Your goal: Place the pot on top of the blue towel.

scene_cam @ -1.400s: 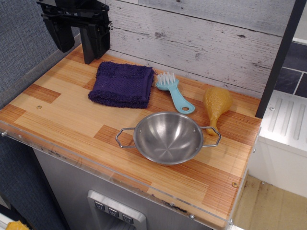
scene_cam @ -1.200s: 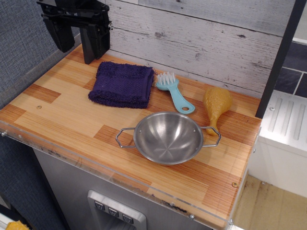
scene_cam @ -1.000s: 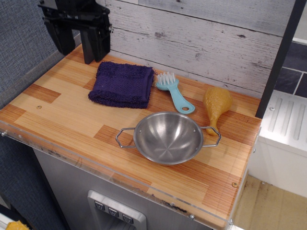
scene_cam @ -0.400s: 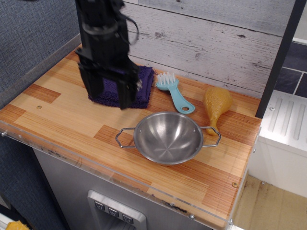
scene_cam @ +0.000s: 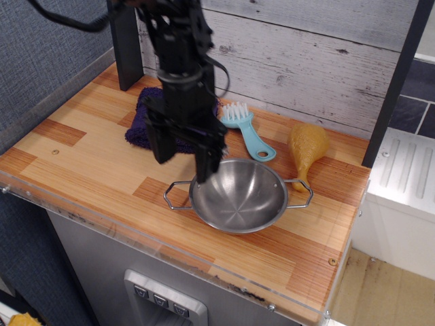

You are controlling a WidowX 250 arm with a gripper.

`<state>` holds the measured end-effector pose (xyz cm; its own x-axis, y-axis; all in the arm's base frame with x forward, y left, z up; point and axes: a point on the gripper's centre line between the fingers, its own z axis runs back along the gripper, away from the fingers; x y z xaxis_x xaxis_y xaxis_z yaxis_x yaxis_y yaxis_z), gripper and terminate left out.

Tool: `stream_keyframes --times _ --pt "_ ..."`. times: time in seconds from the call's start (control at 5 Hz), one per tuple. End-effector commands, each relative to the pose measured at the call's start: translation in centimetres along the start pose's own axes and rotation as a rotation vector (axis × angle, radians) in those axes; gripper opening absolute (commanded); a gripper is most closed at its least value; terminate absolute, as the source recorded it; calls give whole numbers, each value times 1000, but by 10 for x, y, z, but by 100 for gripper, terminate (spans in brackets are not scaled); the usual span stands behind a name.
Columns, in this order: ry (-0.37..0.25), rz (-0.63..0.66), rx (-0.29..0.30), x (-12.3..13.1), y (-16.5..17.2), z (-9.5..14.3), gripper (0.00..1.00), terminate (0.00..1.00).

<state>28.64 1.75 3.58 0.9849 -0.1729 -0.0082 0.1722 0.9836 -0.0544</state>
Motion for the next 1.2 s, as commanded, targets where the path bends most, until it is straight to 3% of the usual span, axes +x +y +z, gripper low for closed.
stream_keyframes --times 0.0,0.2,0.6,0.8,1.0 --pt "0 -43 20 5 -14 -6 100 0" --pt "-2 -36 27 5 -12 -7 0 0" --pt "-3 -37 31 7 -10 -3 0 0" --pt "-30 -45 8 10 -13 13 0 0" --pt "-101 -29 -36 15 -9 55 0 0"
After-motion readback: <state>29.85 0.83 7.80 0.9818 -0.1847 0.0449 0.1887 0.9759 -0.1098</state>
